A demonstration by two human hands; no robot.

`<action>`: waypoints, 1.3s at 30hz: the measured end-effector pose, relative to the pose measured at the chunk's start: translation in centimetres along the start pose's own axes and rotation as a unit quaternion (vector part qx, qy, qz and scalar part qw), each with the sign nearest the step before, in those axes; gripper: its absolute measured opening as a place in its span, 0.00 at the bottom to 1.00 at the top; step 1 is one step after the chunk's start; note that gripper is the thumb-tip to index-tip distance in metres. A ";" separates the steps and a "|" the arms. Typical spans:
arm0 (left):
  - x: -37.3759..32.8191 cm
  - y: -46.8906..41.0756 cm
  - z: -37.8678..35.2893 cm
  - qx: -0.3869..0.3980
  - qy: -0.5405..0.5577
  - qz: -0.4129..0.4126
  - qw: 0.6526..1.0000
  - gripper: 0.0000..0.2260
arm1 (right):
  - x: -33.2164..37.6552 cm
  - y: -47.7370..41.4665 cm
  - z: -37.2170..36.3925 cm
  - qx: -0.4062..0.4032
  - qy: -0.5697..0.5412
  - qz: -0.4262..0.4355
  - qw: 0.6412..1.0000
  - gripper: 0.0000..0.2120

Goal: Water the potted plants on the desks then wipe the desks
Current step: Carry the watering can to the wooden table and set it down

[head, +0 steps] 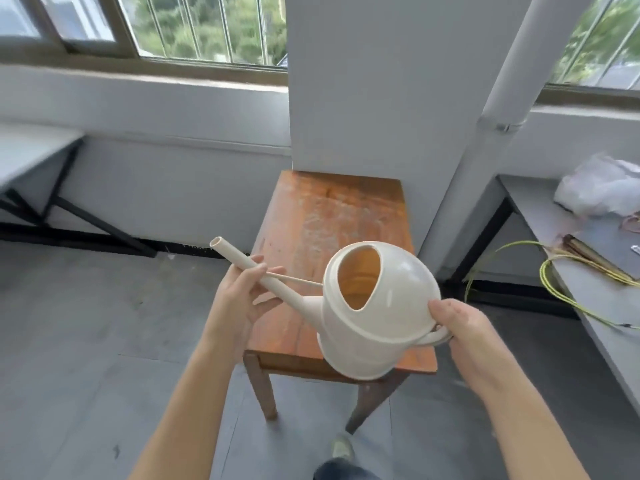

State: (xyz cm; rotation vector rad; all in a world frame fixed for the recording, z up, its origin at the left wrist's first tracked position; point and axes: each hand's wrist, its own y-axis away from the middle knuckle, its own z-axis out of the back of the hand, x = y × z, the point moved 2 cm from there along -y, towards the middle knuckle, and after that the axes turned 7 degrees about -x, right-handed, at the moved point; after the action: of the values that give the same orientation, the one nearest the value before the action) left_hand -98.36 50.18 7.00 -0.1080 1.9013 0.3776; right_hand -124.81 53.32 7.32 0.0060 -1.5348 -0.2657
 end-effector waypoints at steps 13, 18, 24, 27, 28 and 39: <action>1.2 -17.4 -9.0 -0.103 0.076 0.002 0.992 0.04 | 1.5 -22.4 -0.5 0.039 -0.010 -0.047 0.998 0.21; 2.0 -25.0 -11.2 -0.121 0.085 0.000 0.989 0.08 | 1.8 -29.7 -2.0 0.020 0.002 -0.063 0.998 0.21; 2.5 -34.2 -13.8 -0.125 0.084 0.008 0.989 0.10 | 1.9 -38.9 -4.0 -0.022 -0.013 -0.069 0.997 0.09; 3.2 -38.0 -14.8 -0.123 0.078 0.018 0.989 0.10 | 1.5 -42.5 -4.5 -0.041 -0.014 -0.075 0.996 0.06; 3.4 -39.1 -15.0 -0.121 0.079 0.020 0.989 0.11 | 1.3 -43.6 -4.7 -0.046 -0.015 -0.076 0.996 0.05; 5.8 -46.2 -15.9 -0.104 0.109 0.035 0.988 0.15 | -0.3 -50.2 -6.2 -0.060 0.015 -0.065 0.996 0.05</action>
State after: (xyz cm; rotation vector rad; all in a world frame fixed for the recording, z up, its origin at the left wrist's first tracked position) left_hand -102.90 2.24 -3.04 -0.2287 2.0808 0.6341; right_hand -127.08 3.59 -1.71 0.0156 -1.4879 -0.4588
